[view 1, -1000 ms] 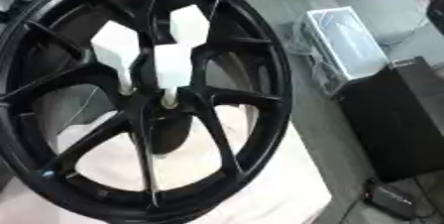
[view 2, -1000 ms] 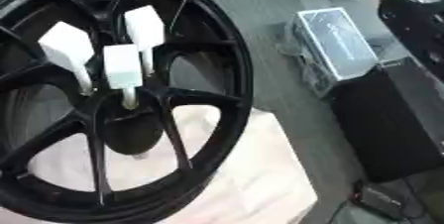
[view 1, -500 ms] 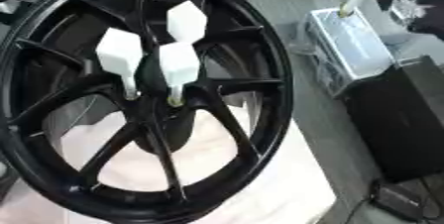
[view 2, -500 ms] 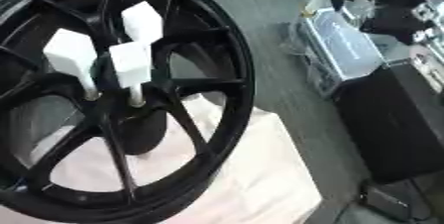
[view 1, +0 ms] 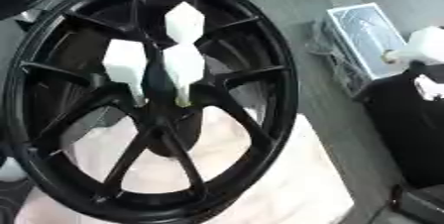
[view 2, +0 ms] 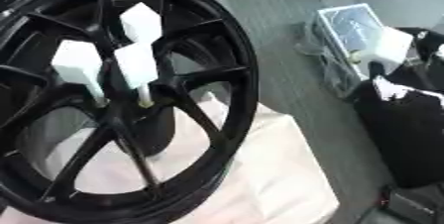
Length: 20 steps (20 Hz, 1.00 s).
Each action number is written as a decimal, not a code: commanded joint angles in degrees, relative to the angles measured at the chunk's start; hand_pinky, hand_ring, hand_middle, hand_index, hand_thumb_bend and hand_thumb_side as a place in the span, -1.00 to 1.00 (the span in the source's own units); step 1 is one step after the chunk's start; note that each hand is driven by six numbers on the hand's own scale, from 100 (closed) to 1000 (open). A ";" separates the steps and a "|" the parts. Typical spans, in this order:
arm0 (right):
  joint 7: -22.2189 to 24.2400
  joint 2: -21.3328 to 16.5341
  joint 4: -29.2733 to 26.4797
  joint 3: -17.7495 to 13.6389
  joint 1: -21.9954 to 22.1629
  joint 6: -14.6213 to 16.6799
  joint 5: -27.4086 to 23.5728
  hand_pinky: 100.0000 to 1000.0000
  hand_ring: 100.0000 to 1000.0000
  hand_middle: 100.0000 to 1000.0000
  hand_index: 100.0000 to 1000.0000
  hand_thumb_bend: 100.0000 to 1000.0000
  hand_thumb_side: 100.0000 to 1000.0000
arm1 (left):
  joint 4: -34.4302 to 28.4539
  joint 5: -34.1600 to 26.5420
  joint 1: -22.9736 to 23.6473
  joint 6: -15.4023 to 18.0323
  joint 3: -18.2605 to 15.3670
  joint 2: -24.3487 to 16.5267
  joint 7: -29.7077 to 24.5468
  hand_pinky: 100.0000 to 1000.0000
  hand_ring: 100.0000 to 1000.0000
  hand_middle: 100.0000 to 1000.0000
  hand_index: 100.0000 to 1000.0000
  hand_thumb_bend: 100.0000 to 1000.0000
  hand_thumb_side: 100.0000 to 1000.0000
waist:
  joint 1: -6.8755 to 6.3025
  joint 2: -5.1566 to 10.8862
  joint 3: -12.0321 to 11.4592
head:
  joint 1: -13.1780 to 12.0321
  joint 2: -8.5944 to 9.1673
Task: Pull the pin out of the wheel hub.
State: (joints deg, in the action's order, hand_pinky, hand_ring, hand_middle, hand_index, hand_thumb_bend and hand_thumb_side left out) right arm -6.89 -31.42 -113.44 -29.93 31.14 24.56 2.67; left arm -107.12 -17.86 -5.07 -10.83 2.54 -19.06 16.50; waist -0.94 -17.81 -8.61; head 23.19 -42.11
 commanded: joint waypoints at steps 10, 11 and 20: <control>1.93 5.34 -1.15 1.99 -0.62 -4.05 13.32 1.00 0.75 0.74 0.96 -0.32 -0.86 | -1.42 -0.08 -0.50 -0.07 -0.18 -0.01 -0.20 0.36 0.77 0.65 0.40 -0.87 0.91 | -0.82 0.79 0.33 | -2.57 1.05; 2.23 5.54 -1.15 2.13 -0.69 -4.26 13.51 1.00 0.75 0.73 0.95 -0.32 -0.83 | -1.39 -0.07 -0.50 -0.10 -0.16 0.00 -0.24 0.36 0.77 0.65 0.40 -0.87 0.91 | -0.85 0.68 0.35 | -2.81 1.12; 1.64 6.80 -1.15 2.82 -1.56 -4.20 11.77 1.00 0.72 0.68 0.93 -0.74 -1.00 | -1.51 -0.03 -0.62 -0.12 -0.12 -0.07 -0.20 0.36 0.77 0.65 0.40 -0.88 0.92 | -0.90 -0.15 0.46 | -3.89 1.52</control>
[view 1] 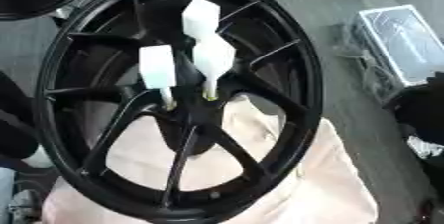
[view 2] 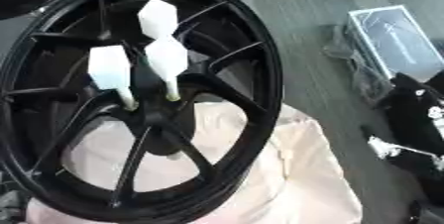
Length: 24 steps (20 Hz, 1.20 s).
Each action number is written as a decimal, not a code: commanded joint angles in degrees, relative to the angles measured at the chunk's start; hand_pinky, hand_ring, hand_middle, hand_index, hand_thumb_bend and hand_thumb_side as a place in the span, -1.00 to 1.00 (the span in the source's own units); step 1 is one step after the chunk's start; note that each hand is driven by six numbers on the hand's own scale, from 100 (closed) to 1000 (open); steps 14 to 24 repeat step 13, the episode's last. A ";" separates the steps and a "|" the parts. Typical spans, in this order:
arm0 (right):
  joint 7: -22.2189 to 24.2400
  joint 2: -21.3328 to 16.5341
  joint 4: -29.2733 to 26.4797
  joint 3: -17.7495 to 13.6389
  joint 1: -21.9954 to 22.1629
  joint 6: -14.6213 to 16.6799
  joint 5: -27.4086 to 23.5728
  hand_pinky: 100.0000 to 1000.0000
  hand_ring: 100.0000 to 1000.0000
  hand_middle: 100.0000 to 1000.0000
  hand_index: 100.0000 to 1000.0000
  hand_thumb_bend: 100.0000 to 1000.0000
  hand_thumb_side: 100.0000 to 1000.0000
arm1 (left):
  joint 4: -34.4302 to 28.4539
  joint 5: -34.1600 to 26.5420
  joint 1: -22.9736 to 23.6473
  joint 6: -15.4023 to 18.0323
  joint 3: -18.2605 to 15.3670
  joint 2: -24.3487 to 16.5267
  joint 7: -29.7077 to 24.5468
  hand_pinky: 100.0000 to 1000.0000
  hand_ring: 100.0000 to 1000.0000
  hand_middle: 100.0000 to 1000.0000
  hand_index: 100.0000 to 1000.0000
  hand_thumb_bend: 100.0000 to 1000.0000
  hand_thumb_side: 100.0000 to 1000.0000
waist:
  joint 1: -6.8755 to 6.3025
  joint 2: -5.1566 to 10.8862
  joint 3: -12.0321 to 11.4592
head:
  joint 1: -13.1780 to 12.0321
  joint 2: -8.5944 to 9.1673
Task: Pull the pin out of the wheel hub.
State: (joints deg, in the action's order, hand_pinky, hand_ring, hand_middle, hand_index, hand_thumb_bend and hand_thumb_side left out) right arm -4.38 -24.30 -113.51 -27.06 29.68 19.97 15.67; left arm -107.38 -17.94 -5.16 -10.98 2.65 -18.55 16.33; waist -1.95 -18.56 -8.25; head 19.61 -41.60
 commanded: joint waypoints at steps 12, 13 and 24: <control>0.91 3.44 -1.08 6.63 -10.52 12.57 -17.76 1.00 0.63 0.51 0.79 -1.00 -0.54 | -1.69 -0.08 -1.76 0.02 0.33 -0.10 -0.63 0.37 0.77 0.66 0.39 -0.88 0.89 | -0.61 0.67 0.27 | -2.75 1.40; 1.83 3.95 -1.08 7.03 -11.53 12.39 -18.53 1.00 0.63 0.51 0.79 -1.00 -0.59 | -1.80 -0.20 -1.96 0.09 0.41 -0.03 -0.72 0.37 0.77 0.66 0.40 -0.87 0.88 | -0.67 0.67 0.33 | -2.94 1.39; 1.83 3.95 -1.08 7.03 -11.53 12.39 -18.53 1.00 0.63 0.51 0.79 -1.00 -0.59 | -1.80 -0.20 -1.96 0.09 0.41 -0.03 -0.72 0.37 0.77 0.66 0.40 -0.87 0.88 | -0.67 0.67 0.33 | -2.94 1.39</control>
